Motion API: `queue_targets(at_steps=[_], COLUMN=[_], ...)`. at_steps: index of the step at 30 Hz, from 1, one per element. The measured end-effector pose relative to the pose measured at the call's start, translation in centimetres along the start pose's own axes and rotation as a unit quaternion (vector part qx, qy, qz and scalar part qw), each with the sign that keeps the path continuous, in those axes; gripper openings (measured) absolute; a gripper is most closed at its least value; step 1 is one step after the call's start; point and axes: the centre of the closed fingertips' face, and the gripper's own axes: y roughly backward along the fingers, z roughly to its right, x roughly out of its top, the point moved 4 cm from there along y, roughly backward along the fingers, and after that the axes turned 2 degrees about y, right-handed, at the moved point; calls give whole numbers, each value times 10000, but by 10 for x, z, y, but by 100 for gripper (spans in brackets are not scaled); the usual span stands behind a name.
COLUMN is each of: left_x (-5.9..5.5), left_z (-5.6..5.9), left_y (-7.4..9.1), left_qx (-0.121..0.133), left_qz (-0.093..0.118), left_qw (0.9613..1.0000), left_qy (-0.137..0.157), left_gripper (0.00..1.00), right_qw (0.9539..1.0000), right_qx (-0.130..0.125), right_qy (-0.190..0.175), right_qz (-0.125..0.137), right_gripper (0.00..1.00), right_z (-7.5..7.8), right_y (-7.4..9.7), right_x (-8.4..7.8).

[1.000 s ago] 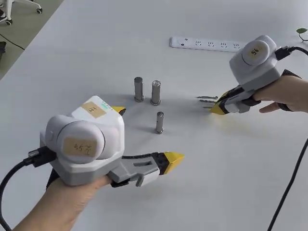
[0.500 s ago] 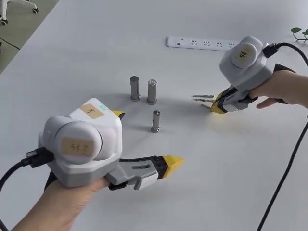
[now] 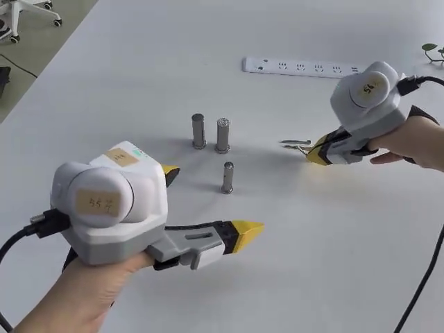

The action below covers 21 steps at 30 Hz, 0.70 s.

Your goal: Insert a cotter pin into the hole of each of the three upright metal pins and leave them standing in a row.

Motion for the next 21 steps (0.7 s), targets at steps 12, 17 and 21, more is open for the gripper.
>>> queue_targets(at_steps=[12,17,21], left_x=[0,1,3], left_z=[2,4,8], left_y=[4,6,7], left_qx=[-7,-46,-137], left_qz=[-128,-159,-162], left_qw=[9997,9994,9989], left_qy=[225,297,410], left_gripper=[63,56,50], right_qw=[9954,9931,9899], right_qx=[-258,-158,10], right_qy=[759,1004,1280], right_qz=[523,591,613], right_gripper=[0,0,0], right_z=[-24,-42,-63], right_y=[16,25,31], right_x=[18,22,26])
